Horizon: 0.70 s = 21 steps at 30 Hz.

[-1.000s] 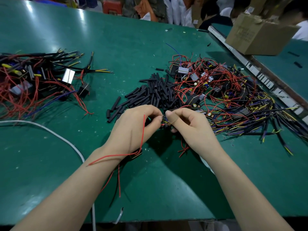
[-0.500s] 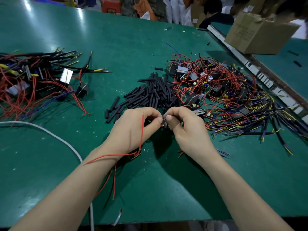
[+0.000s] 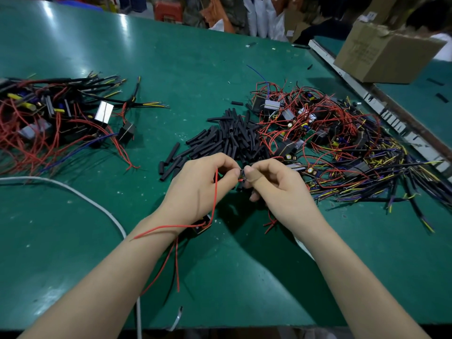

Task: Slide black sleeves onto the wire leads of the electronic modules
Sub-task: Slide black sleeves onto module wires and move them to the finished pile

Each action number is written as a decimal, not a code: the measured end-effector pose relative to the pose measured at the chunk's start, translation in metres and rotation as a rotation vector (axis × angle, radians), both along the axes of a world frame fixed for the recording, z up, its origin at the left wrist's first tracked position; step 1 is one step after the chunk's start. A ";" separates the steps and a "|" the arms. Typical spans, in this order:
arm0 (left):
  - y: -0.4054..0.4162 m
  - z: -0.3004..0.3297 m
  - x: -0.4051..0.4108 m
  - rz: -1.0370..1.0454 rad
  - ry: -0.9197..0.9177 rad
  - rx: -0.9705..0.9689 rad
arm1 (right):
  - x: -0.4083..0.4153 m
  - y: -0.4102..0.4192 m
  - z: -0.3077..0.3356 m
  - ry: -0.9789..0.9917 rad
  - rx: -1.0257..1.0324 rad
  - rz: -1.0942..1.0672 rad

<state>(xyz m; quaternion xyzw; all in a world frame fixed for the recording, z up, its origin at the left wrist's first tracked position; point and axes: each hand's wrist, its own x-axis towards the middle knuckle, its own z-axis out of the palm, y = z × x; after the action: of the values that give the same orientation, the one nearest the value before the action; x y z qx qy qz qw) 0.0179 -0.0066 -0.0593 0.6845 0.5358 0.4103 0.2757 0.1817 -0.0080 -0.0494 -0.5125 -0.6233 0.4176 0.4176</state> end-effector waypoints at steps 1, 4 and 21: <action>0.000 0.000 0.000 -0.009 -0.005 0.000 | 0.000 0.000 0.000 -0.021 0.023 0.010; -0.001 0.002 -0.001 -0.028 -0.011 0.005 | 0.003 0.000 0.003 -0.087 0.049 0.055; -0.003 0.004 0.000 -0.045 0.074 0.084 | 0.010 0.002 0.010 0.020 -0.133 0.205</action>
<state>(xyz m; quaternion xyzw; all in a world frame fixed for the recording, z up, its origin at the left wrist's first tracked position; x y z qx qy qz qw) 0.0179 -0.0100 -0.0550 0.7221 0.5123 0.4007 0.2359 0.1920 -0.0061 -0.0393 -0.4684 -0.6392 0.5037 0.3438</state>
